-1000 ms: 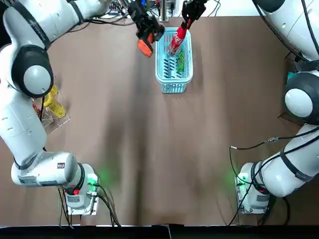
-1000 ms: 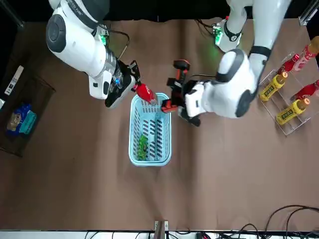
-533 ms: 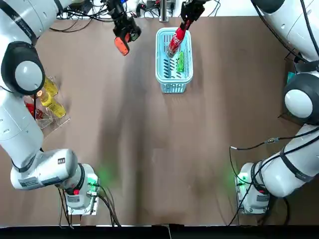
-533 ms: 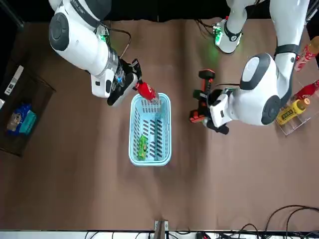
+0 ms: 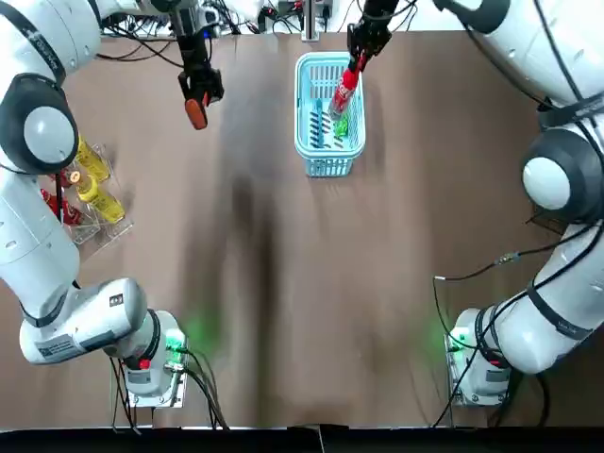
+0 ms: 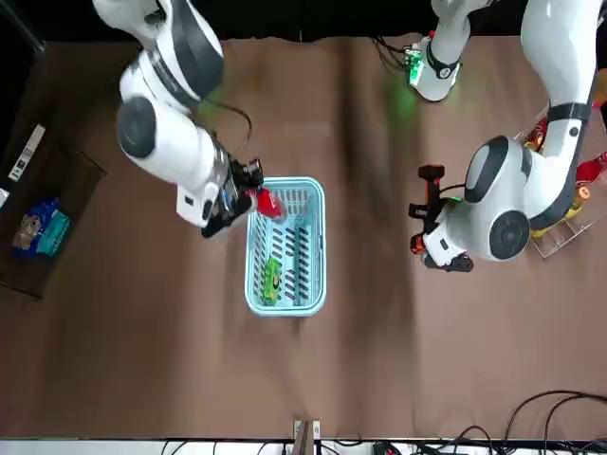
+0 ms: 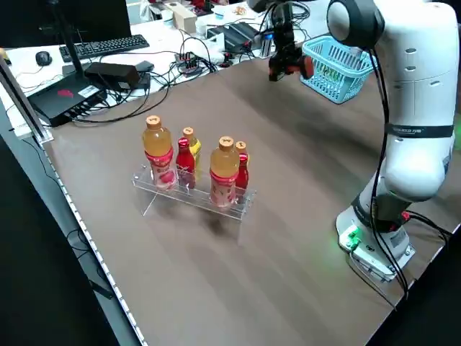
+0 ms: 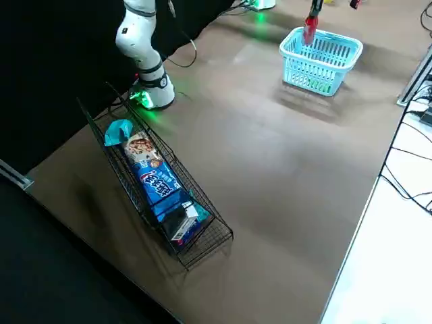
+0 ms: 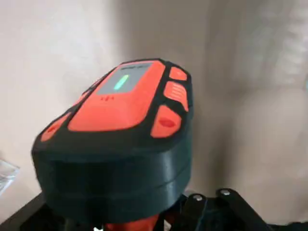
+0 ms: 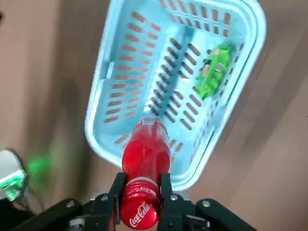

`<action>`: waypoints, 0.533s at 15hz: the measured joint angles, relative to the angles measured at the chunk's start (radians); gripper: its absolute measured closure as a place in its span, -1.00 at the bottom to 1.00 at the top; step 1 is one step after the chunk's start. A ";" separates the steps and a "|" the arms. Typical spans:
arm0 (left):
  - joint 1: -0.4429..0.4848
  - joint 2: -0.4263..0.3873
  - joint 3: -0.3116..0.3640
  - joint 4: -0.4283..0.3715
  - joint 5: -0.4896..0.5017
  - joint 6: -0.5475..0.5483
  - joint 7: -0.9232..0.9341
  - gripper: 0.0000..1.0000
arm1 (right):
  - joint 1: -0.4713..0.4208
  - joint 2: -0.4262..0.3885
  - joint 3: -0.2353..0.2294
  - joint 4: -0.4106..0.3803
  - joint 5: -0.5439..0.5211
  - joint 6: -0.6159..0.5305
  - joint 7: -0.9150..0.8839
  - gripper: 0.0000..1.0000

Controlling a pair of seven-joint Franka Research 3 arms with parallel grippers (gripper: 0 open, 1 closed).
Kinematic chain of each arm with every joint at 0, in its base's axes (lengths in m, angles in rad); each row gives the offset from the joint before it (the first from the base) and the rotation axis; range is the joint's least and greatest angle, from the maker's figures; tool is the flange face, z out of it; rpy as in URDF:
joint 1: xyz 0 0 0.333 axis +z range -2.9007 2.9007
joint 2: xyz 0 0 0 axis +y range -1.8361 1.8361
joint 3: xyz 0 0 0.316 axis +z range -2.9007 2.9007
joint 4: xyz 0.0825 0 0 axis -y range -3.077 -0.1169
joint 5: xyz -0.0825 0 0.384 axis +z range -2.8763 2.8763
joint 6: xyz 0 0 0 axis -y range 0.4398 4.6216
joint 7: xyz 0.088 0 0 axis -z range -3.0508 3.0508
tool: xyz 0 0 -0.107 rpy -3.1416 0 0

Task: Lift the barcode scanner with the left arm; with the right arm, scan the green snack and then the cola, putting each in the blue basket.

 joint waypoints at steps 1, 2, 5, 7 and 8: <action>0.004 0.012 0.009 -0.012 0.030 0.007 -0.002 0.73 | 0.001 0.023 0.000 -0.002 -0.016 0.021 0.009 0.35; 0.006 0.022 0.020 -0.025 0.052 0.027 -0.003 0.73 | 0.005 0.047 0.002 -0.003 -0.042 0.057 0.026 0.35; 0.004 0.049 0.078 -0.121 0.099 0.206 -0.028 0.73 | 0.044 0.134 0.004 -0.004 -0.140 0.139 0.119 0.35; 0.006 0.057 0.092 -0.176 0.156 0.286 -0.034 0.73 | 0.076 0.170 0.006 -0.004 -0.170 0.146 0.156 0.35; 0.006 0.060 0.094 -0.201 0.184 0.320 -0.035 0.73 | 0.093 0.183 0.006 -0.004 -0.177 0.148 0.172 0.35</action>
